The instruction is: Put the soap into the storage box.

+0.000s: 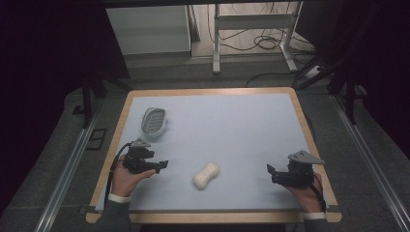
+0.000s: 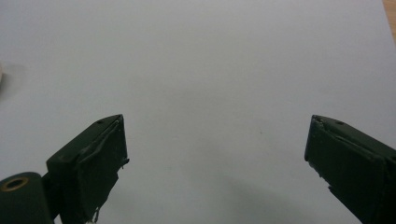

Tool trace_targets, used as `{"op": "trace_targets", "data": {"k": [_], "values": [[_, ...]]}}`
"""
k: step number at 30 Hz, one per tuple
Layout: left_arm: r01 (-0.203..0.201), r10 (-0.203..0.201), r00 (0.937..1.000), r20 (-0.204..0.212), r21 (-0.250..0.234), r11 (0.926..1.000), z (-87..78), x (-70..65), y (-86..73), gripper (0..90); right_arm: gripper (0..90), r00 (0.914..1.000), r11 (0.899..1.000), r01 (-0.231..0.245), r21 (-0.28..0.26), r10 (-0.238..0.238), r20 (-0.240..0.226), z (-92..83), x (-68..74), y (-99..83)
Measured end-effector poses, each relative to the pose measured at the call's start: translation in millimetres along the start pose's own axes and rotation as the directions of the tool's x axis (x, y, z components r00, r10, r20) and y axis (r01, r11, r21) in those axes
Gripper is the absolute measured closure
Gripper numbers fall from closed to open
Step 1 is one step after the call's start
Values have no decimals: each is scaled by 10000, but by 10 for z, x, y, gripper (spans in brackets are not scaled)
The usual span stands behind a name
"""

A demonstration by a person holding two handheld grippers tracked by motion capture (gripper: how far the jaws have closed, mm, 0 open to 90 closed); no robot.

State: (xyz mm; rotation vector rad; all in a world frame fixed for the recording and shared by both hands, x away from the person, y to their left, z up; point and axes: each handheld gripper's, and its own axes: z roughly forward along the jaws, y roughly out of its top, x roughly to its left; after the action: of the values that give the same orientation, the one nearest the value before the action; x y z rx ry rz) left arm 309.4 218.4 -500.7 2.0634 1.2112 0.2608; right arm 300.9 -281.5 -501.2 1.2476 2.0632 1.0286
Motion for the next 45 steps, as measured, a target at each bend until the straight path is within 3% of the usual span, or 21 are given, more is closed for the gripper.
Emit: {"op": "trace_targets", "data": {"k": [9, 22, 28, 35, 45], "values": [[116, -118, 9998, -167, -150, 9998, -39, -23, 4, 264, 55, 9999, 9999, -109, 102, 109, 83, -9, -38, -12], [-35, 32, 9998, -189, -188, 9998, -83, -20, -1, 245, 54, 9997, 9998, -191, 103, 189, 176, -9, -64, -23], [22, -27, 9995, -302, -173, 9998, -144, -93, -9, 244, 54, 9993, 9995, -323, 13, 323, 179, -35, -71, -15], [87, -90, 9997, -233, -122, 9999, -178, -156, 32, 241, 54, 9988, 9988, -460, -150, 463, 177, -82, -98, -9], [-202, 199, 9997, -154, -179, 9996, -228, -258, 200, 235, 55, 9971, 9973, -695, -221, 702, 309, -118, -143, -7]]}}
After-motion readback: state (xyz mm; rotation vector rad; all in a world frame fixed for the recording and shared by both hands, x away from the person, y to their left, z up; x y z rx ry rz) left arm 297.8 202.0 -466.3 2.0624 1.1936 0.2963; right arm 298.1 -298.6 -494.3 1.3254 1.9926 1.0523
